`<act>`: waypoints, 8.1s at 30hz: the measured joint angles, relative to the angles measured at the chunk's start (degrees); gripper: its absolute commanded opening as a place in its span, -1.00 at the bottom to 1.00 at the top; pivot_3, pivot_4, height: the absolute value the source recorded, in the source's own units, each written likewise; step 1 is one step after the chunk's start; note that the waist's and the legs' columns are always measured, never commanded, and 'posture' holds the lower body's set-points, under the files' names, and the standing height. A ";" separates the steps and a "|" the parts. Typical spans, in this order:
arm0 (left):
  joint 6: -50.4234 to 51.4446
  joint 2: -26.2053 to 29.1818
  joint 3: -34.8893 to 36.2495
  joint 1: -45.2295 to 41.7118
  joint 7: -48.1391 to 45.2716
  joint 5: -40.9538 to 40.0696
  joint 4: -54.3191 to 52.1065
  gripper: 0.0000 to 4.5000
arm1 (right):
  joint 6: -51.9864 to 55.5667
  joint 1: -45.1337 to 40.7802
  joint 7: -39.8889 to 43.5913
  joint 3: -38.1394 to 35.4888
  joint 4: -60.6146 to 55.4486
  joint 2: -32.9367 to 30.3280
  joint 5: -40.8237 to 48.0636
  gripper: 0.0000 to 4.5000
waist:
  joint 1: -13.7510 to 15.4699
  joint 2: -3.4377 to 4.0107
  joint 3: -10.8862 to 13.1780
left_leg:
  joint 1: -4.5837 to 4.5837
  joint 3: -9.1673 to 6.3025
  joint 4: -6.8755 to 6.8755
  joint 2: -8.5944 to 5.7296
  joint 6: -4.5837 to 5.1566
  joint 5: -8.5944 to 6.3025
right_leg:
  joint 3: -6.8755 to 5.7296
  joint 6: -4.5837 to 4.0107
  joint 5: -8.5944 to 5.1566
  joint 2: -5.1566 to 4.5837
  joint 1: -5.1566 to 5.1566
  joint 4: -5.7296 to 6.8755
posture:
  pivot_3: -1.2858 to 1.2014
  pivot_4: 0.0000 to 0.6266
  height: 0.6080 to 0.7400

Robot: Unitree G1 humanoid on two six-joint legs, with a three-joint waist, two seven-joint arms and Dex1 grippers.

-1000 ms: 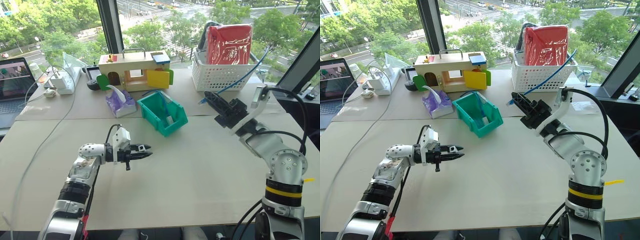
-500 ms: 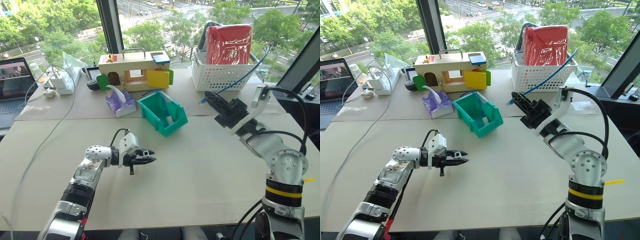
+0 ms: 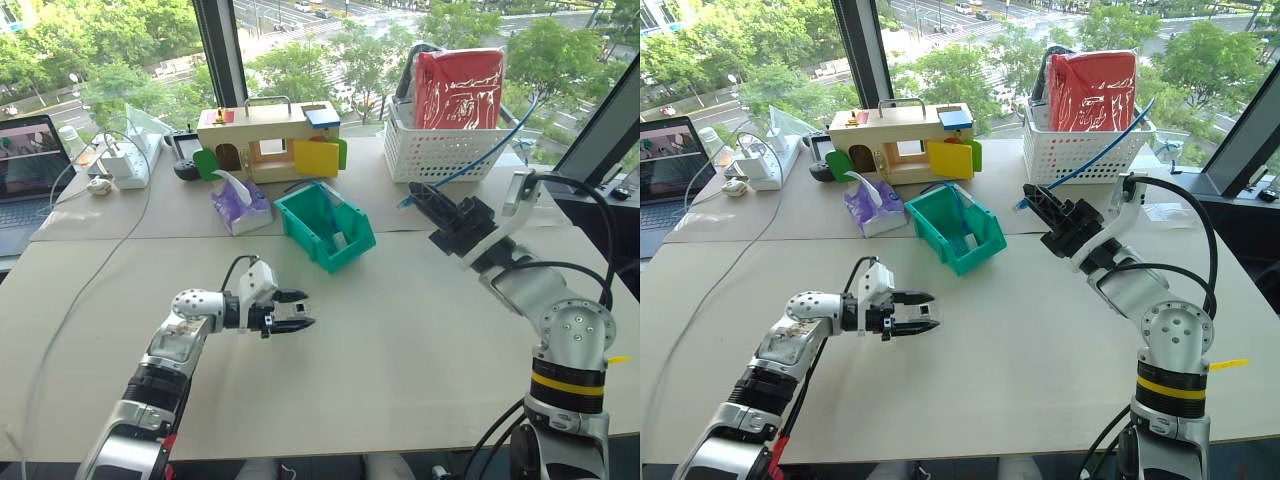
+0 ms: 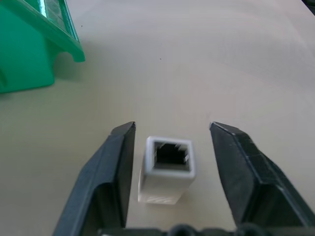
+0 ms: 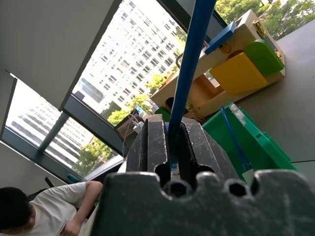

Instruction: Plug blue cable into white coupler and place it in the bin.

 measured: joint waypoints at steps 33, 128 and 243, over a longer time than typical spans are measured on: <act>32.39 0.01 11.66 11.20 30.18 -10.71 -34.10 0.99 | 0.02 -1.83 2.89 1.29 2.92 1.96 -1.20 -1.00 | 0.10 0.00 0.00 | -0.01 0.00 0.00 0.00 0.00 0.00 | 0.01 0.00 -0.01 0.00 0.00 -0.01 | 0.03 -0.52 1.00; -30.59 -2.44 -9.36 -24.37 -24.19 4.80 42.45 1.00 | -4.60 4.92 -7.51 -0.80 -8.93 -1.34 2.57 -1.00 | -0.08 0.00 0.00 | -0.33 -0.05 0.04 -0.01 0.15 0.06 | -0.05 -0.03 0.03 0.02 -0.06 -0.38 | 0.03 -0.52 1.00; 37.47 -4.18 -17.30 -11.06 12.03 11.18 -16.75 -0.71 | -1.16 23.21 -22.69 19.34 -18.58 15.55 -15.86 -1.00 | 1.39 0.05 -0.06 | -0.07 -0.19 0.01 0.02 0.18 0.06 | -0.01 -0.09 0.00 0.15 0.12 -0.27 | 0.03 -0.52 1.00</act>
